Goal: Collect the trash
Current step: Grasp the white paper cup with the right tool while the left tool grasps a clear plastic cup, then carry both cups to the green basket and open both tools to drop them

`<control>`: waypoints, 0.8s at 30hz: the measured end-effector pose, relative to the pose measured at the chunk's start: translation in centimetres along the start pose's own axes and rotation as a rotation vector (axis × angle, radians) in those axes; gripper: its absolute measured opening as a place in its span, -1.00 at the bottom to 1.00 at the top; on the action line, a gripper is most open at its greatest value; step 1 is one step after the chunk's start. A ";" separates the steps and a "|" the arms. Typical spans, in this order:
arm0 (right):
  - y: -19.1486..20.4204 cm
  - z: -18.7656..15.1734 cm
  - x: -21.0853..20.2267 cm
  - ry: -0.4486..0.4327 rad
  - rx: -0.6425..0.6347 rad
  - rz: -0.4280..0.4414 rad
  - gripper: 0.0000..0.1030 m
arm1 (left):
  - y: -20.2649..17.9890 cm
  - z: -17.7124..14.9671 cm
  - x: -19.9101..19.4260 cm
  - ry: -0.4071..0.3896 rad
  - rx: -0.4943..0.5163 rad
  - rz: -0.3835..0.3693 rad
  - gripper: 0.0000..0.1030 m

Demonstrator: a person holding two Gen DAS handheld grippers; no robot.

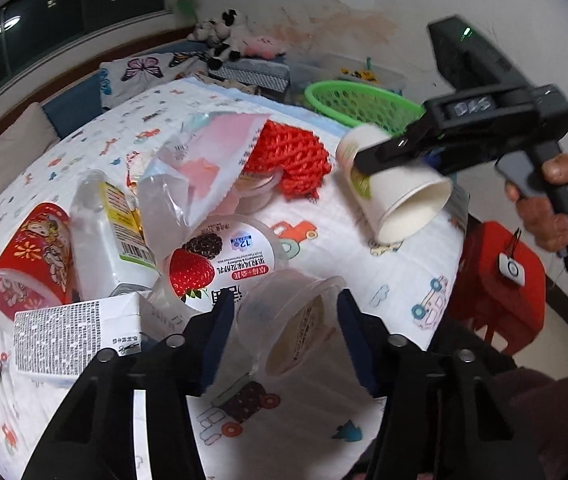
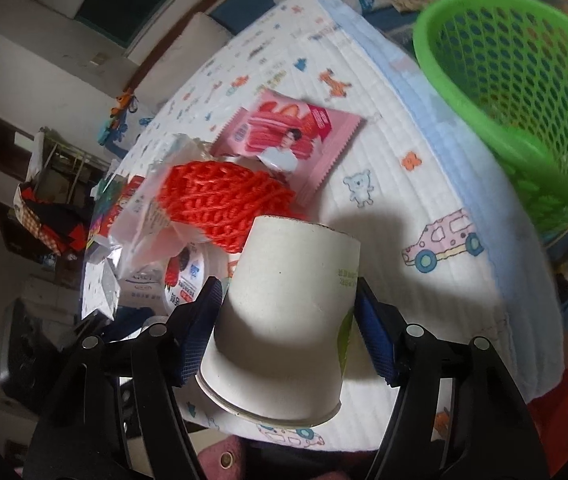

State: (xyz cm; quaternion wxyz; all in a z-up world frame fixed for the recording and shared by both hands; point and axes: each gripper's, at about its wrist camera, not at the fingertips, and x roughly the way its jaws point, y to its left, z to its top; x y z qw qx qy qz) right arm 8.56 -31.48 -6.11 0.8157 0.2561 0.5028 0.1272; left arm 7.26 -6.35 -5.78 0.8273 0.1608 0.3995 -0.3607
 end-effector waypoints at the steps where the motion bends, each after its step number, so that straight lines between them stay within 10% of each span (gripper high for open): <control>1: 0.2 -0.1 -0.3 -0.010 -0.011 -0.005 0.29 | 0.1 0.0 0.3 0.005 0.004 -0.002 -0.10; 5: 0.5 -0.3 -1.6 -0.052 -0.036 -0.017 0.29 | 0.3 0.1 0.5 0.011 0.018 -0.014 -0.39; 24: -3.5 3.9 -9.0 -0.302 -0.030 -0.175 0.29 | -2.0 4.6 -3.1 -0.107 -0.057 -0.061 -0.43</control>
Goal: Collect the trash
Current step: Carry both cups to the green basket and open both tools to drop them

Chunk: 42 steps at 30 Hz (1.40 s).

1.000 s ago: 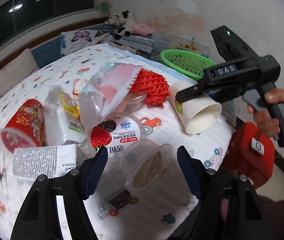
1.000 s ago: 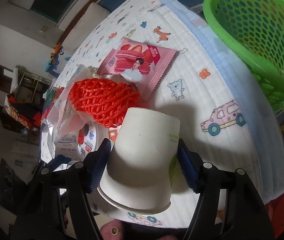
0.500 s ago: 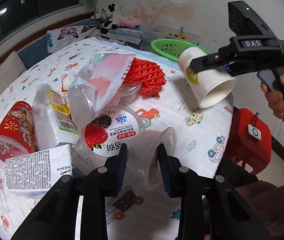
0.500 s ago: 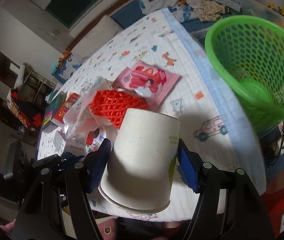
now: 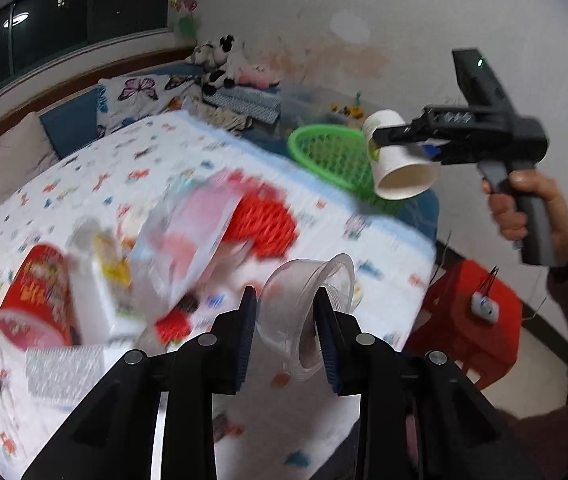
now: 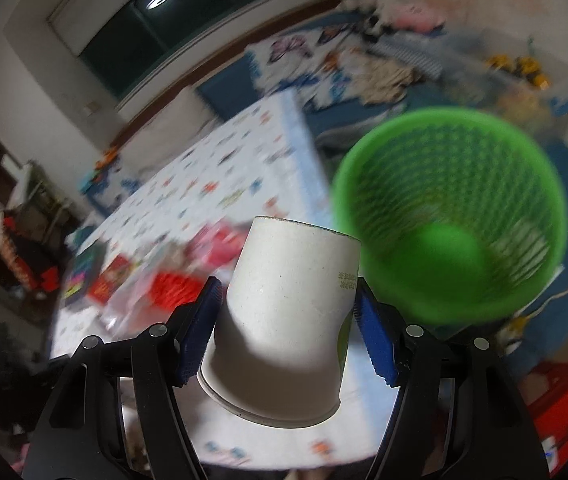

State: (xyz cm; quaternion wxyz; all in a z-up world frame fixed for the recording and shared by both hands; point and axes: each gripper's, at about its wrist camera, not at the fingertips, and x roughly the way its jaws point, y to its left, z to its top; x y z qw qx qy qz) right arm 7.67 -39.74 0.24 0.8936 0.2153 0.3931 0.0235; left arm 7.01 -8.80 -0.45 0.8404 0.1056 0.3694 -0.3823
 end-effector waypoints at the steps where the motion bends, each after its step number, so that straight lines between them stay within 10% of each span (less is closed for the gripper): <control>1: -0.7 0.5 -0.1 -0.015 0.005 -0.019 0.29 | -0.3 0.5 0.1 -0.006 -0.001 -0.006 -0.43; 12: -6.8 3.2 2.2 -0.082 -0.032 -0.263 0.30 | -4.3 8.9 3.4 -0.074 0.013 -0.070 -0.43; 25: -10.4 2.5 3.0 -0.073 -0.005 -0.288 0.44 | -7.0 16.0 11.9 -0.003 0.002 -0.097 -0.43; 42: -11.1 0.7 -2.0 -0.157 -0.011 -0.305 0.62 | -10.3 17.7 19.8 0.096 0.005 -0.121 -0.41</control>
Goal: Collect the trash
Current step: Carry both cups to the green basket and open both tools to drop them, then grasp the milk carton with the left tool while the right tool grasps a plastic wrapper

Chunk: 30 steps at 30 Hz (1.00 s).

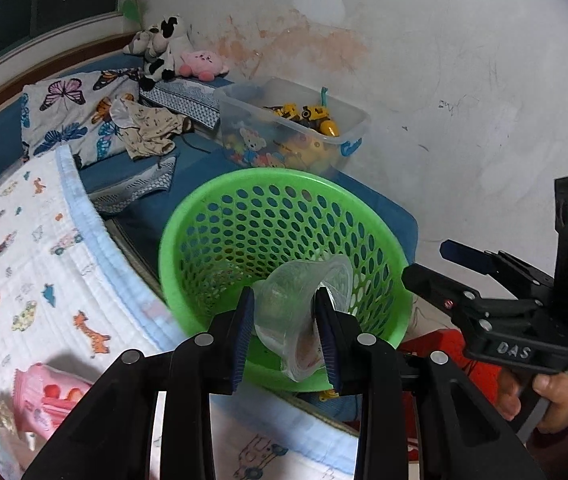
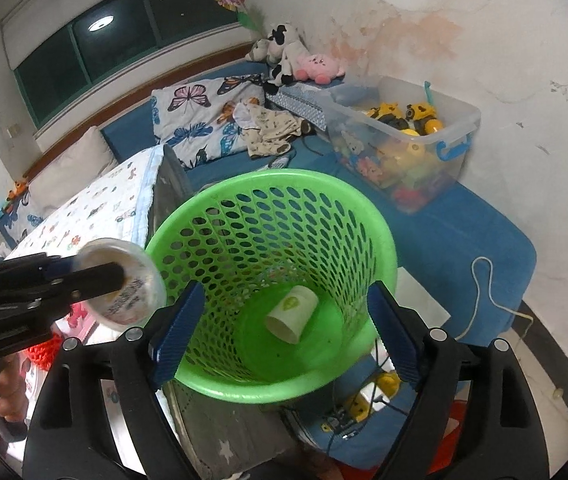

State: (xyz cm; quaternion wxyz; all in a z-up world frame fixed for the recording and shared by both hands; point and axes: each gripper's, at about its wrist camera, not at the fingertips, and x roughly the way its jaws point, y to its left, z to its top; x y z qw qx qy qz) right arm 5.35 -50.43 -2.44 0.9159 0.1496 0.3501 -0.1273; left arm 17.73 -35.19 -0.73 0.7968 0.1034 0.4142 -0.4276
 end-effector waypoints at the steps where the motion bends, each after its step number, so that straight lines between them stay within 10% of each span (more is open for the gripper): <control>1: -0.1 -0.1 -0.1 -0.002 0.002 0.000 0.62 | 0.0 0.0 0.1 0.001 -0.003 0.000 -0.40; 7: -0.3 -0.5 -0.6 -0.004 0.014 0.009 0.63 | 0.1 -0.3 0.3 -0.008 -0.024 -0.005 0.00; 30: 7.9 -1.7 -3.6 -0.026 -0.077 0.176 0.74 | 6.8 -8.0 -12.5 -0.126 -0.154 0.203 0.00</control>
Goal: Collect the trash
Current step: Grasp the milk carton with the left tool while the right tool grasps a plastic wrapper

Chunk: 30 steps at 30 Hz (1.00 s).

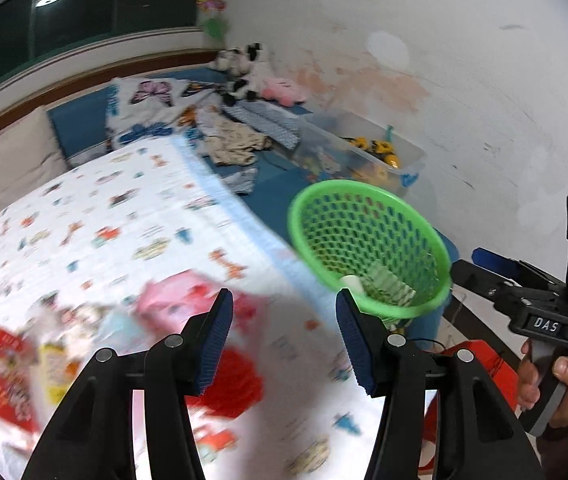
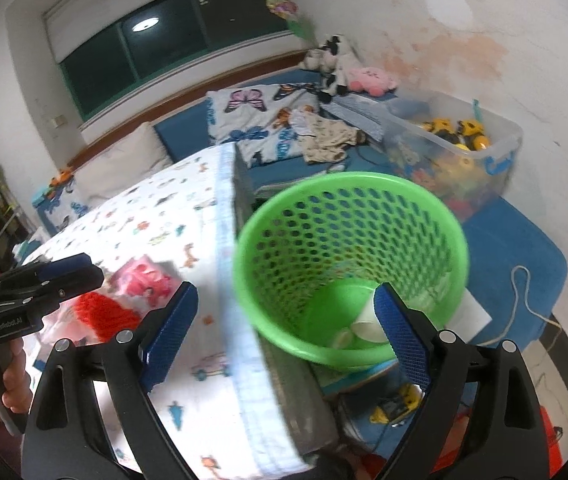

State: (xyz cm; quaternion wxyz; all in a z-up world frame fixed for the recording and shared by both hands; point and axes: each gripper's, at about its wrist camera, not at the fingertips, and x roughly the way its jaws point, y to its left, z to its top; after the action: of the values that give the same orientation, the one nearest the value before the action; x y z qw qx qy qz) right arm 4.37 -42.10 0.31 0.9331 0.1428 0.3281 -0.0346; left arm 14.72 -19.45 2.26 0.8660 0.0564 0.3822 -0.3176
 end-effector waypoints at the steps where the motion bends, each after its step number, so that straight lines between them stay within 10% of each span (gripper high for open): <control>1: 0.5 0.0 0.1 0.002 -0.007 0.010 0.74 | 0.9 -0.3 -0.6 -0.005 -0.018 0.007 0.00; 30: 17.1 -0.3 6.9 0.200 -0.206 0.378 0.63 | 15.4 -12.4 -11.8 -0.004 -0.359 0.299 0.13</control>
State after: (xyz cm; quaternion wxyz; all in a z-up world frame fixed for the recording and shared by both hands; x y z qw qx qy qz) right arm 12.33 -25.48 -0.03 0.8956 0.1083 0.3881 0.1887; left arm 10.14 2.90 -0.43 0.9002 -0.0432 0.4184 -0.1129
